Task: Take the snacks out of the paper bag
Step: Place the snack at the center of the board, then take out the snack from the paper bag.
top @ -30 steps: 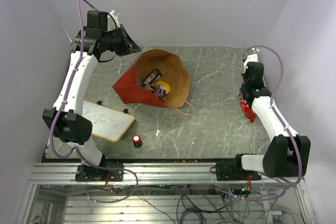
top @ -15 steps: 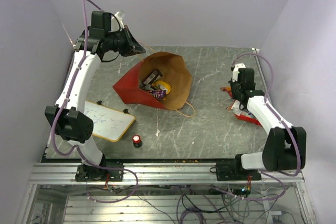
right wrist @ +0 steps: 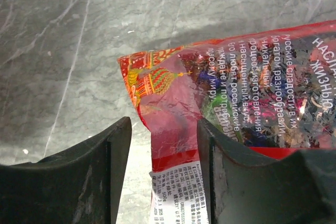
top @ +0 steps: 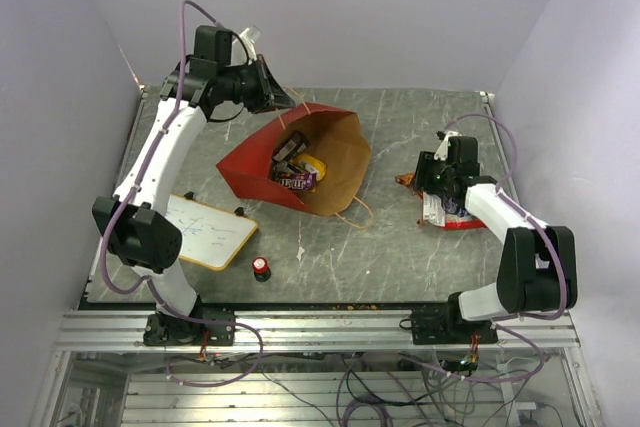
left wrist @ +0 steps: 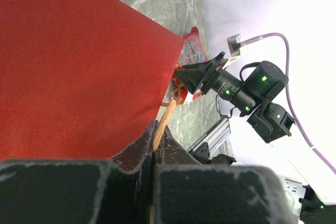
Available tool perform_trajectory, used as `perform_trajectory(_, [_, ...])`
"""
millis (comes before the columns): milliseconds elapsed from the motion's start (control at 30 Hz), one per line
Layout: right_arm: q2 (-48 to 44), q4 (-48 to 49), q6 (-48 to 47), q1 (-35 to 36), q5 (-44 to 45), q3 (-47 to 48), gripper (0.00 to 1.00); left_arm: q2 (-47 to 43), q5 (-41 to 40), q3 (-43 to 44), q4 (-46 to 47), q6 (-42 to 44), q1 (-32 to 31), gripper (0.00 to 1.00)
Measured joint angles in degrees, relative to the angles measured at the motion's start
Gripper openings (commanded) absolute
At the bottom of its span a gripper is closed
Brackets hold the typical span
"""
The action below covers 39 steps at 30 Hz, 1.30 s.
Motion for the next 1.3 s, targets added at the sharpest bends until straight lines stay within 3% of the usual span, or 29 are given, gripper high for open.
perform_trajectory(133, [-2.23,-1.49,-0.7,0.0,-1.7,0.76,0.65,0.0,0.74,-1.11,0.44,1.01,-1.57,0.07])
perform_trajectory(367, [-6.47,-0.11,-6.38,2.86,-7.61,7.85,0.65,-2.03,0.7,-4.44,0.37,3.65,-4.02,0.07])
perform_trajectory(600, [-10.16,5.01,-19.1,18.03,-13.75,7.15,0.65,-8.09,0.24,-10.73,0.98,4.24,-4.52,0.07])
perform_trajectory(800, [-13.84,14.14,-29.22,29.86,-20.06,-0.39,0.63,-14.23,-0.26,-17.53,1.9,4.13,-5.09,0.07])
perform_trajectory(1067, [-4.48,17.05,-43.15,38.47,-21.03,1.55,0.61,-16.59,-1.25,-20.15,1.31,4.57,-5.7,0.07])
perform_trajectory(1300, [2.47,18.01,-52.94,45.07,-17.31,2.16,0.65,-16.79,-2.21,-20.5,1.4,4.02,-6.01,0.07])
